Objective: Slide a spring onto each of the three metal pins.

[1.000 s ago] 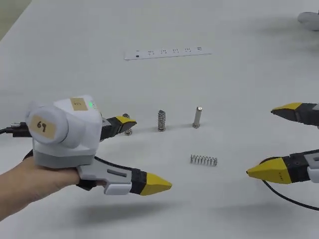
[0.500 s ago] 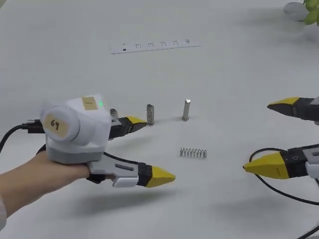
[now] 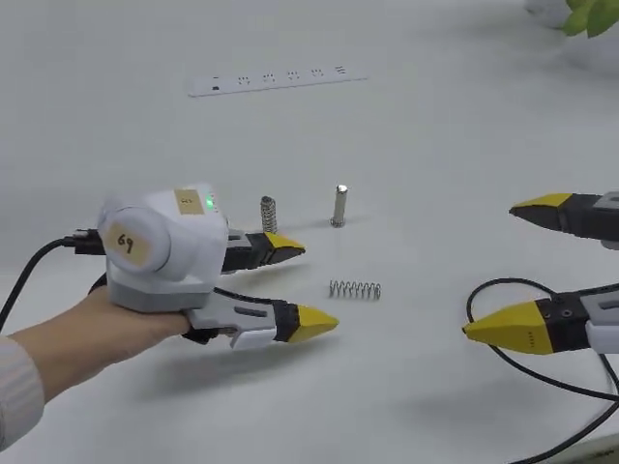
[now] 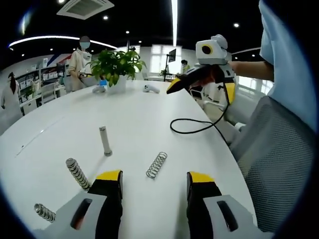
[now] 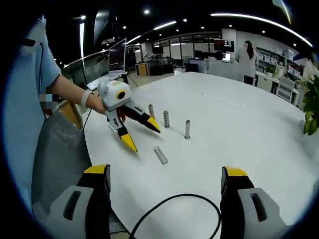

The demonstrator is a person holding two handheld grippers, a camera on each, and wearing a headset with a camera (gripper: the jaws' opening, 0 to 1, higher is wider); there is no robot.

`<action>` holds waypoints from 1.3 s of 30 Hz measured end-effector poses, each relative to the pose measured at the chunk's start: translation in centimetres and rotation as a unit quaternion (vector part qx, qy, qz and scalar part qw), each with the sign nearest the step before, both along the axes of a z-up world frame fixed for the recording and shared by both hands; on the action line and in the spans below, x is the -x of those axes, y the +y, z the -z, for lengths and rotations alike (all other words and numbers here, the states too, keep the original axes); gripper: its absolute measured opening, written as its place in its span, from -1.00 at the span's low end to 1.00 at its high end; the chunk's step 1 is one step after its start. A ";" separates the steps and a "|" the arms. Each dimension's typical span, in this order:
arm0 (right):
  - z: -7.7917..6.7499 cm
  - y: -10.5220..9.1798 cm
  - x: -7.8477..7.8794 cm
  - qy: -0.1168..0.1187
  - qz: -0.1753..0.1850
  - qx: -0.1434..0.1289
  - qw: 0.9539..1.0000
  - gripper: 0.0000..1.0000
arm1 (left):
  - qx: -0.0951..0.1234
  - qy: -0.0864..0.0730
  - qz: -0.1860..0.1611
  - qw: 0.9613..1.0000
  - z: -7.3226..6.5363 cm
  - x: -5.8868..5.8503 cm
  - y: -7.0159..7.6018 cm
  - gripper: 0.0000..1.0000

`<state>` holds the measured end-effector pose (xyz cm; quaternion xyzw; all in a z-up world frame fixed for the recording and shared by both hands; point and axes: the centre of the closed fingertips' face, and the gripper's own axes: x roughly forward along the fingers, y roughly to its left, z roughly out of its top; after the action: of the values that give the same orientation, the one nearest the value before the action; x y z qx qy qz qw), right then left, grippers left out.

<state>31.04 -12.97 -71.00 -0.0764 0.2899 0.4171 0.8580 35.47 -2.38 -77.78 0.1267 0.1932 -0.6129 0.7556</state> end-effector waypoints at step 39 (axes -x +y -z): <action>0.1 -0.2 0.4 0.013 0.011 -0.004 1.000 0.74 | -0.016 -0.011 0.036 0.999 2.2 -0.7 -2.1 -0.87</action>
<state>30.68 -13.22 -71.15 -0.0640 0.3002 0.4095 0.8591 36.13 -4.47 -79.96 0.1523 0.1896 -0.6349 0.7333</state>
